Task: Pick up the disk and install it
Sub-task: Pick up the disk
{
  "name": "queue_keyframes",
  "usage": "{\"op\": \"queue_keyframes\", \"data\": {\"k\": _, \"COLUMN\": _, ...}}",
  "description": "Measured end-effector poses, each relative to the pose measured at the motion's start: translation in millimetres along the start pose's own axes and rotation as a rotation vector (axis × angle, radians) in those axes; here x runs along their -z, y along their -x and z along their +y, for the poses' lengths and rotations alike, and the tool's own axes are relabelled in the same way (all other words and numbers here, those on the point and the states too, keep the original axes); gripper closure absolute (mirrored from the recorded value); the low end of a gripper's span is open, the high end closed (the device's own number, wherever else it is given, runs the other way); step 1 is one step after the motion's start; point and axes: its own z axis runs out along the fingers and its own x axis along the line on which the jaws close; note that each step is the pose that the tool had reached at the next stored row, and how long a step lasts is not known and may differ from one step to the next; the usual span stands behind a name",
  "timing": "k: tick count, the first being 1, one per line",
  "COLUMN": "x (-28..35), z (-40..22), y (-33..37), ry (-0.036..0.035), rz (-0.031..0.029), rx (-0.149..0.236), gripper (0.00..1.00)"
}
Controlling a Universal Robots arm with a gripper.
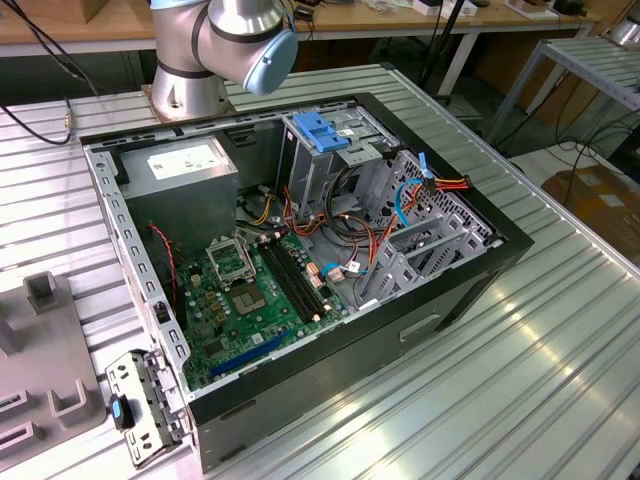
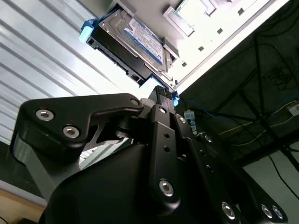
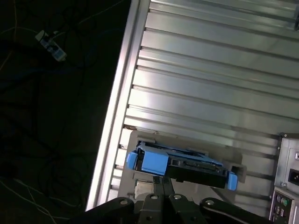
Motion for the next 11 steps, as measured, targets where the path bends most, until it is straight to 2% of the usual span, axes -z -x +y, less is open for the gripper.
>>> {"op": "queue_keyframes", "data": {"k": 11, "x": 0.0, "z": 0.0, "y": 0.0, "ry": -0.0002, "rz": 0.0077, "rx": 0.171, "gripper": 0.89}}
